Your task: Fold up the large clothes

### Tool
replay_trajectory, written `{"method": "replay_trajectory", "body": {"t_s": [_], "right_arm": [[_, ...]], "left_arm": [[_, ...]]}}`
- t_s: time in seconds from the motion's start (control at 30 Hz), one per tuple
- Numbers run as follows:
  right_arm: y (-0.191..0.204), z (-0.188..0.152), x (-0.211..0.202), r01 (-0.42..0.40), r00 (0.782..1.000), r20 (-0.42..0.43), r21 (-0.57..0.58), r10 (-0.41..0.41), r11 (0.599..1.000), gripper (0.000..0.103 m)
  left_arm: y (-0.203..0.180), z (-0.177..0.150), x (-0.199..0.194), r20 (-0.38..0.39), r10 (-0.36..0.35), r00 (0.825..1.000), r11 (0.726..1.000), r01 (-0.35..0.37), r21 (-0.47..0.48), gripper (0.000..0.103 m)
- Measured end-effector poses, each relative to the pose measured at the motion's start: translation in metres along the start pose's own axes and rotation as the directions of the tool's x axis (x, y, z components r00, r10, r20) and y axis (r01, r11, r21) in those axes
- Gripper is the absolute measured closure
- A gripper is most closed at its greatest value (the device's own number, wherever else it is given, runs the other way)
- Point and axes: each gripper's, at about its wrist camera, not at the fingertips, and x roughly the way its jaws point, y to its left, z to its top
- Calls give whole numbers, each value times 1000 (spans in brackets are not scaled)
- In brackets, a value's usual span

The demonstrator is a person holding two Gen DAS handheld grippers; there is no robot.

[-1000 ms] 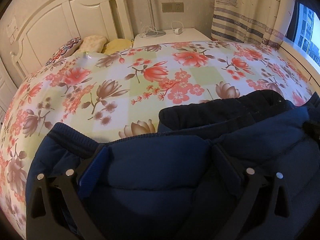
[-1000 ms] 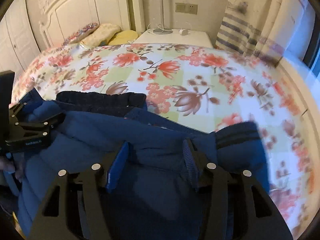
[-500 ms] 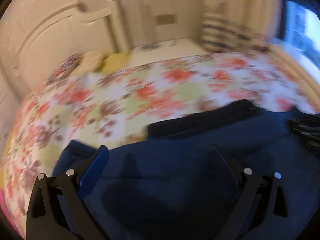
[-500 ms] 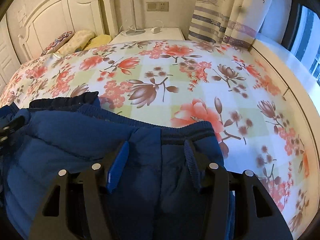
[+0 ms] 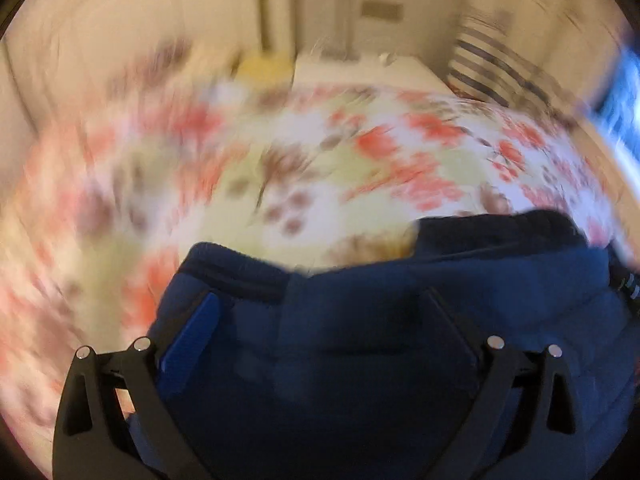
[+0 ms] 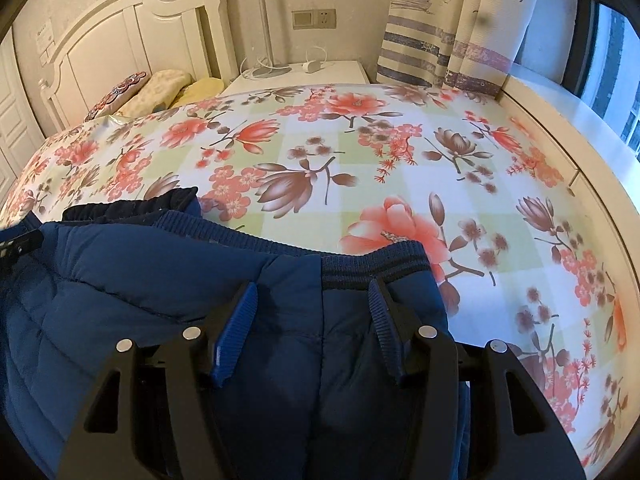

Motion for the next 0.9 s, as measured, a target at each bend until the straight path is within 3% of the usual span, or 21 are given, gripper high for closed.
{"method": "replay_trajectory", "body": {"t_s": [0.03, 0.07, 0.2, 0.3, 0.37, 0.43, 0.5, 0.57, 0.6, 0.67, 0.77, 0.87, 0.9], "right_arm": [[0, 0, 0, -1, 1000, 0, -2, 1, 1000, 55], [-1, 0, 0, -2, 1000, 1, -3, 2, 1000, 55], [-5, 0, 0, -20, 1000, 3, 14, 20, 1000, 55], [-3, 0, -1, -20, 1000, -1, 17, 20, 1000, 53], [0, 2, -10, 27, 1000, -10, 25, -27, 999, 53], [13, -1, -39, 66, 996, 55, 44, -69, 997, 51], [39, -4, -68, -25, 991, 134, -16, 27, 1000, 46], [75, -10, -83, -48, 985, 156, -138, 69, 989, 32], [97, -15, -85, -61, 986, 137, -213, 91, 975, 25], [129, -26, -79, -92, 988, 86, -323, 126, 942, 23], [158, -42, -56, -58, 997, 18, -420, 72, 905, 23], [140, -38, -48, -118, 993, -27, -334, 115, 935, 19], [128, -36, -51, -94, 996, -20, -301, 92, 949, 19]], "left_arm": [[17, 0, 4, -4, -91, 996, 993, 90, -82, 5], [18, -1, 2, 11, -101, 995, 990, 102, -94, 5], [-1, -4, 9, 29, -20, 999, 1000, 21, -18, 2], [3, -4, 9, 28, -34, 999, 999, 35, -34, 2], [4, -8, 8, 36, -42, 998, 998, 44, -37, 2], [5, -9, 7, 46, -45, 998, 998, 47, -39, 2], [4, -10, 7, 47, -41, 998, 998, 43, -38, 2], [3, -9, 7, 47, -35, 998, 999, 36, -33, 2], [3, -10, 7, 48, -33, 998, 999, 35, -33, 2], [4, -10, 6, 51, -41, 998, 998, 42, -37, 2], [6, -10, 5, 56, -58, 997, 997, 61, -47, 2], [7, -10, 4, 58, -67, 996, 996, 69, -49, 2], [7, -9, 4, 55, -63, 996, 997, 66, -48, 2]]}}
